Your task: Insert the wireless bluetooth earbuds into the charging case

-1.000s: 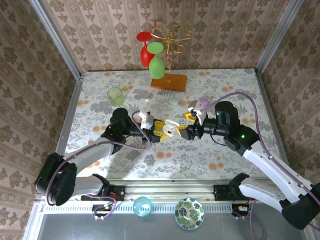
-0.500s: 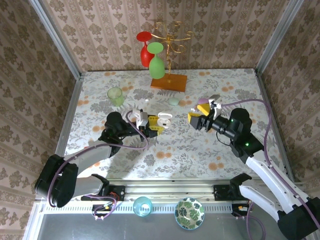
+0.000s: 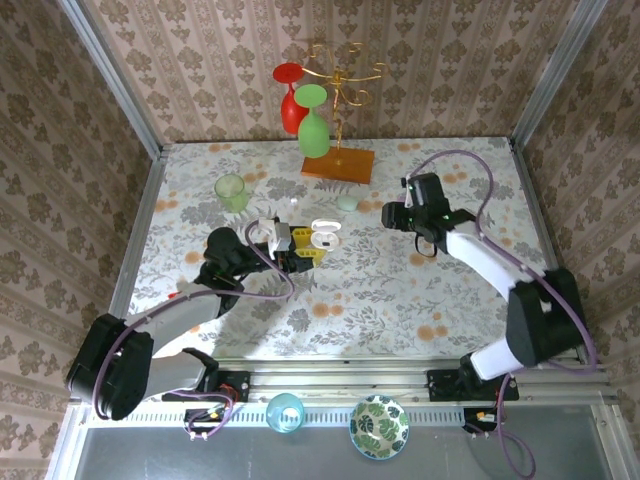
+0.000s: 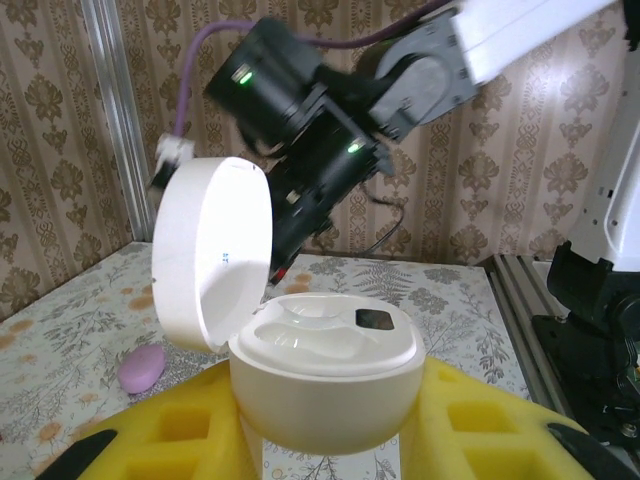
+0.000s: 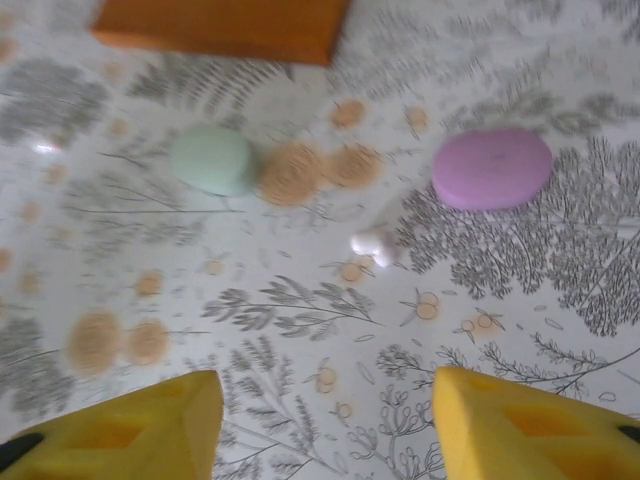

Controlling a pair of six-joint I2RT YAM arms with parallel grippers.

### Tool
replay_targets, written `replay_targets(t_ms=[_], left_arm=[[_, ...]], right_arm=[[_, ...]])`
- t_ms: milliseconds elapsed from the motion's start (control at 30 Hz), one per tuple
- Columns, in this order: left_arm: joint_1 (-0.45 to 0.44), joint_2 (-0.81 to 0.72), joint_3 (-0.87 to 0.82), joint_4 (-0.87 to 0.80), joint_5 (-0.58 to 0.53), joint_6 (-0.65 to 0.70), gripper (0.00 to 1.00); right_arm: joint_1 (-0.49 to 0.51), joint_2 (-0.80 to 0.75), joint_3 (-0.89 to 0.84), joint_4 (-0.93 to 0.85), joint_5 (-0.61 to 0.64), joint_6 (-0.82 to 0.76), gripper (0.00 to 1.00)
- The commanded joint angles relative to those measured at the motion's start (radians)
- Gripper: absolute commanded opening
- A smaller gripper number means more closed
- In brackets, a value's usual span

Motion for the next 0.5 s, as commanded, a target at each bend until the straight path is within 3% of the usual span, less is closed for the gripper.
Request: replay_targets(t_ms=[0,200,467], left_arm=[[0.009,-0.009,-0.006,0.034,-0.001,-0.014,0.27],[0.009,-0.007,-0.009,0.035,0.002,-0.015,0.27],[0.011,-0.008,-0.018,0.042,0.004,-0.012,0.27]], right_arm=[[-0.006,0.113,0.096,-0.107,0.069,0.020,0.53],[-0.006,0.324,0.251,-0.130,0.048,0.022,0.46],[-0.035,0.503,0.417,-0.159,-0.005,-0.032,0.46]])
